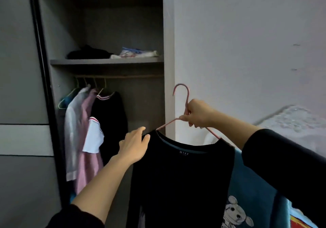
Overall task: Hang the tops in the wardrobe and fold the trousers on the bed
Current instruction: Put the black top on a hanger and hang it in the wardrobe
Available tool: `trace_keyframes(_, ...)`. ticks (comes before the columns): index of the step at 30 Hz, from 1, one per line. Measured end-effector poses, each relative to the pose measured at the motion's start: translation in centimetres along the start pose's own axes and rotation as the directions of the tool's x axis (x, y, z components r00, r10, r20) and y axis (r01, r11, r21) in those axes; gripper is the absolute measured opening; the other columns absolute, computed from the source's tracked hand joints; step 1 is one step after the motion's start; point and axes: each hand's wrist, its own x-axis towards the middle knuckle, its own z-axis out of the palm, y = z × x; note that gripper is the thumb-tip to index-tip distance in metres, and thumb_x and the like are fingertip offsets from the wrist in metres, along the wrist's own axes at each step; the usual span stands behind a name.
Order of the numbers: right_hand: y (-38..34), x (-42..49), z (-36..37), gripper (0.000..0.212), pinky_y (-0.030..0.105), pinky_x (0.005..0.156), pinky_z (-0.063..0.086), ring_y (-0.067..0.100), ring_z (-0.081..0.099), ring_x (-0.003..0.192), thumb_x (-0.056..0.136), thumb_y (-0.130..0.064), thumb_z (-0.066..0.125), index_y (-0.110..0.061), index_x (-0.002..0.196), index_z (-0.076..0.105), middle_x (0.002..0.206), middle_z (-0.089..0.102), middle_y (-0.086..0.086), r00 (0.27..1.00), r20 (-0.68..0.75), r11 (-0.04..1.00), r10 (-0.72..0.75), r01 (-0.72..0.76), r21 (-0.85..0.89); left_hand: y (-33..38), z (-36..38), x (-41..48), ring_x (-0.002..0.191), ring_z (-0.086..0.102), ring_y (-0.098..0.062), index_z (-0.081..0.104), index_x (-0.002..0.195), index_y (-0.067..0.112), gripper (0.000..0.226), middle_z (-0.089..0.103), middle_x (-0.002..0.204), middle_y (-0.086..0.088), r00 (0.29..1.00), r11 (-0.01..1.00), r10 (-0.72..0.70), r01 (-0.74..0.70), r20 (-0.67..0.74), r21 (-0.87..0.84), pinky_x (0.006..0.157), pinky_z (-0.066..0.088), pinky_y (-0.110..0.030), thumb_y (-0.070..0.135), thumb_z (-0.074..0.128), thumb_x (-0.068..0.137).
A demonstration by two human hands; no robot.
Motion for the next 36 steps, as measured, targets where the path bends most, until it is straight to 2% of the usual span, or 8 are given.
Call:
trace_keyframes(4,-1.9,7.0,3.9,0.014,0.026,0.055,0.055,0.020,0.064,0.063,0.094,-0.012,0.058,0.002,0.096,0.061,0.085,0.067,0.015,0.999,0.036,1.000,-0.013,0.014,-0.021,-4.2,-0.6,5.0,0.137,0.031,-0.025,0.029,0.147,0.021,0.052,0.036,0.149,-0.004,1.000,0.999,-0.009,0.009,-0.007,0.038,0.107,0.032,-0.044,0.041,0.034,0.099)
trace_keyframes(10,-4.2,18.0,7.9,0.007,0.029,0.065,0.055,0.025,0.065,0.076,0.094,-0.005,0.053,-0.001,0.094,0.058,0.088,0.062,0.015,0.995,0.039,0.993,-0.094,0.092,0.068,-9.5,-1.2,15.3,0.140,0.027,-0.024,0.035,0.144,0.020,0.050,0.034,0.151,-0.002,0.997,0.990,0.013,-0.003,-0.072,0.142,0.109,0.030,-0.041,0.042,0.037,0.098)
trace_keyframes(15,-6.7,26.7,10.8,0.005,0.024,0.058,0.053,0.023,0.065,0.079,0.092,-0.006,0.055,-0.005,0.097,0.055,0.091,0.061,0.011,0.991,-0.017,0.978,-0.131,0.132,0.162,-13.9,-1.9,22.7,0.140,0.025,-0.023,0.035,0.144,0.020,0.051,0.033,0.151,-0.002,0.996,0.982,0.017,0.000,-0.089,0.190,0.109,0.030,-0.041,0.042,0.039,0.098)
trace_keyframes(18,-8.0,31.4,12.4,0.009,0.024,0.055,0.054,0.022,0.066,0.078,0.092,-0.007,0.056,-0.005,0.100,0.060,0.093,0.063,0.011,0.994,-0.050,0.957,-0.097,0.107,0.271,-16.5,-2.7,26.9,0.139,0.025,-0.023,0.036,0.143,0.021,0.050,0.032,0.151,-0.003,0.993,0.970,0.022,0.007,-0.118,0.244,0.109,0.030,-0.041,0.042,0.040,0.098)
trace_keyframes(24,-10.6,40.3,16.5,0.012,0.036,0.080,0.057,0.025,0.065,0.090,0.093,-0.008,0.052,-0.012,0.101,0.060,0.095,0.063,0.008,0.979,-0.201,0.878,0.017,0.082,0.472,-20.9,-4.2,35.4,0.139,0.026,-0.025,0.035,0.143,0.020,0.051,0.032,0.150,-0.004,0.980,0.956,0.106,-0.053,-0.170,0.289,0.109,0.029,-0.040,0.040,0.043,0.097)
trace_keyframes(29,-13.2,47.4,19.6,0.015,0.034,0.077,0.053,0.023,0.063,0.090,0.090,-0.007,0.051,-0.018,0.097,0.058,0.094,0.061,0.005,0.945,-0.316,0.857,0.086,0.091,0.507,-25.2,-5.5,43.4,0.141,0.022,-0.027,0.033,0.144,0.017,0.053,0.026,0.154,-0.010,0.965,0.950,0.171,-0.107,-0.201,0.292,0.112,0.023,-0.036,0.036,0.046,0.097)
trace_keyframes(33,-15.5,53.2,21.1,0.017,0.035,0.086,0.052,0.028,0.065,0.094,0.085,-0.006,0.052,-0.020,0.093,0.058,0.091,0.063,0.006,0.913,-0.387,0.881,0.129,0.074,0.467,-28.5,-6.6,49.6,0.144,0.011,-0.029,0.024,0.147,0.018,0.060,0.013,0.157,-0.011,0.965,0.956,0.194,-0.145,-0.179,0.255,0.114,0.020,-0.039,0.034,0.049,0.095)
trace_keyframes(36,-16.8,57.0,22.1,0.019,0.030,0.078,0.051,0.028,0.066,0.090,0.086,-0.005,0.052,-0.017,0.098,0.060,0.087,0.063,0.007,0.906,-0.398,0.886,0.143,0.061,0.459,-30.5,-7.2,53.5,0.143,0.012,-0.030,0.022,0.147,0.017,0.064,0.017,0.155,-0.012,0.956,0.959,0.206,-0.155,-0.210,0.237,0.113,0.023,-0.041,0.034,0.051,0.093)
